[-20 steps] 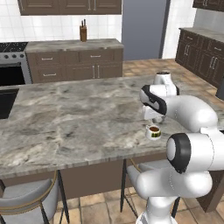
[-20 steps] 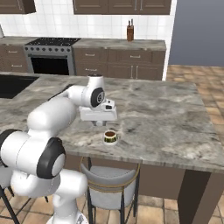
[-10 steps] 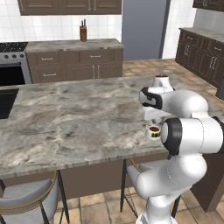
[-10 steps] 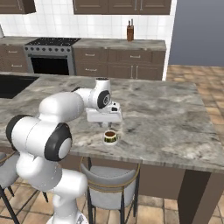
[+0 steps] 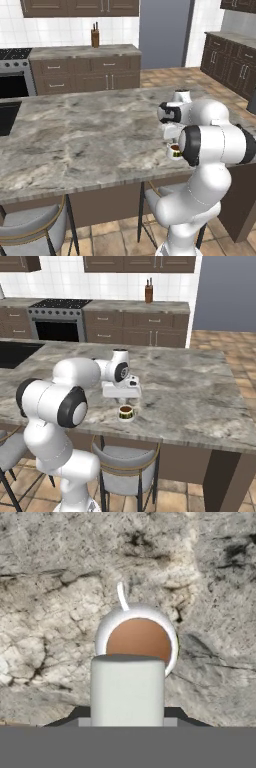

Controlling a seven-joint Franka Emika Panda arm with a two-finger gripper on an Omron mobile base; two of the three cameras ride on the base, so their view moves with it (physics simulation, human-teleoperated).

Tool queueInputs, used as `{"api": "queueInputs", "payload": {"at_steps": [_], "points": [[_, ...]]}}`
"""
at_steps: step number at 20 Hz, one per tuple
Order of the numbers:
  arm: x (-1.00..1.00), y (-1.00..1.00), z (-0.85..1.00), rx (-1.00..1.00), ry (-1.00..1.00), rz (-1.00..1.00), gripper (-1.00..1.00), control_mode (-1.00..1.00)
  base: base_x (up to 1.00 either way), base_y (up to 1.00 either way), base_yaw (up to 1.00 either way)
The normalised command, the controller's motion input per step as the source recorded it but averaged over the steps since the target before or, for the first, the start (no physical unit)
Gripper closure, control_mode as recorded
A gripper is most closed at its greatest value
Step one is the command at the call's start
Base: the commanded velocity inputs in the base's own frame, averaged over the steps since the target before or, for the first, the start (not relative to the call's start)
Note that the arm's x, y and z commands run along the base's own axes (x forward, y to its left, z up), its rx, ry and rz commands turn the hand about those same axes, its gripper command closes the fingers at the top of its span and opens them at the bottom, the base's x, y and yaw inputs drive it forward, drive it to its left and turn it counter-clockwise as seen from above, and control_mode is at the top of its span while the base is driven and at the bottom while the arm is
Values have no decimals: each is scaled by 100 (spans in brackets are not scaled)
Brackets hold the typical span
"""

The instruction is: Pick up the marshmallow and place it in the cup of hot chocolate on the dining counter.

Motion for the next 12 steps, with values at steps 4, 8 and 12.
{"api": "queueInputs", "payload": {"at_steps": [4,8,12], "points": [[23,0,-24,0,2,0,100,-100,0,0,0],[25,0,-23,0,3,0,100,-100,0,0,0],[6,-1,-9,0,2,0,100,-100,0,0,0]]}}
